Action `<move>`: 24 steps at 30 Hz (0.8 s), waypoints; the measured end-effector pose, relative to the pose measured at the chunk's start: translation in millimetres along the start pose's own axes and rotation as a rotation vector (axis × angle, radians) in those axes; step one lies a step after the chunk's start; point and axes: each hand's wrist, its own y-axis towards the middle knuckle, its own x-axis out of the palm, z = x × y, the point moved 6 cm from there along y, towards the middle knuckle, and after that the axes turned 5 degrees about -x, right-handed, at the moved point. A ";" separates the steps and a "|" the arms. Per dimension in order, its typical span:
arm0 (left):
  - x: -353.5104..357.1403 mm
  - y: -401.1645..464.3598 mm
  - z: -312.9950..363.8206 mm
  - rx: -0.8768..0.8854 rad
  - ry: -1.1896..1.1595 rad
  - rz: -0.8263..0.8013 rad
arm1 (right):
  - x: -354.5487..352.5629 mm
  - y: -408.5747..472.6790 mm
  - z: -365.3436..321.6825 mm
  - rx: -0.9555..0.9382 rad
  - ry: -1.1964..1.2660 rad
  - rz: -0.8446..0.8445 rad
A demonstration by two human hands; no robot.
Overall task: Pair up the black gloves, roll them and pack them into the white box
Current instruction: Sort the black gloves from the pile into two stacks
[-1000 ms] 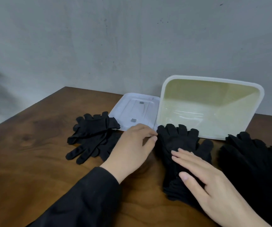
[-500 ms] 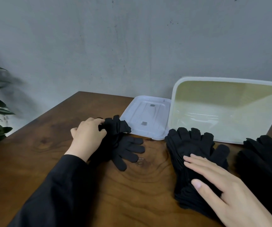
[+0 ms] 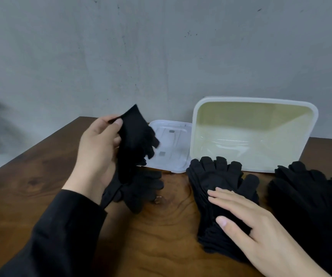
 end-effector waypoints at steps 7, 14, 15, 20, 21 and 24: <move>56.3 -36.2 -12.2 0.052 0.098 -0.161 | -9.8 -2.5 -5.8 0.013 0.077 0.085; 103.6 -97.4 -27.6 0.339 0.715 -0.641 | -44.2 13.0 -28.5 0.009 -0.043 0.300; 106.5 -101.2 -30.1 0.339 0.703 -0.661 | -45.1 16.4 -30.7 -0.004 -0.099 0.286; 104.1 -105.8 -30.0 0.410 0.641 -0.592 | -63.3 28.9 -46.1 -0.009 -0.183 0.262; 101.9 -103.8 -29.3 0.407 0.605 -0.559 | -76.0 28.7 -48.4 0.029 -0.120 0.294; 96.8 -96.4 -29.8 0.407 0.526 -0.436 | -133.7 24.3 -47.8 0.134 0.097 0.495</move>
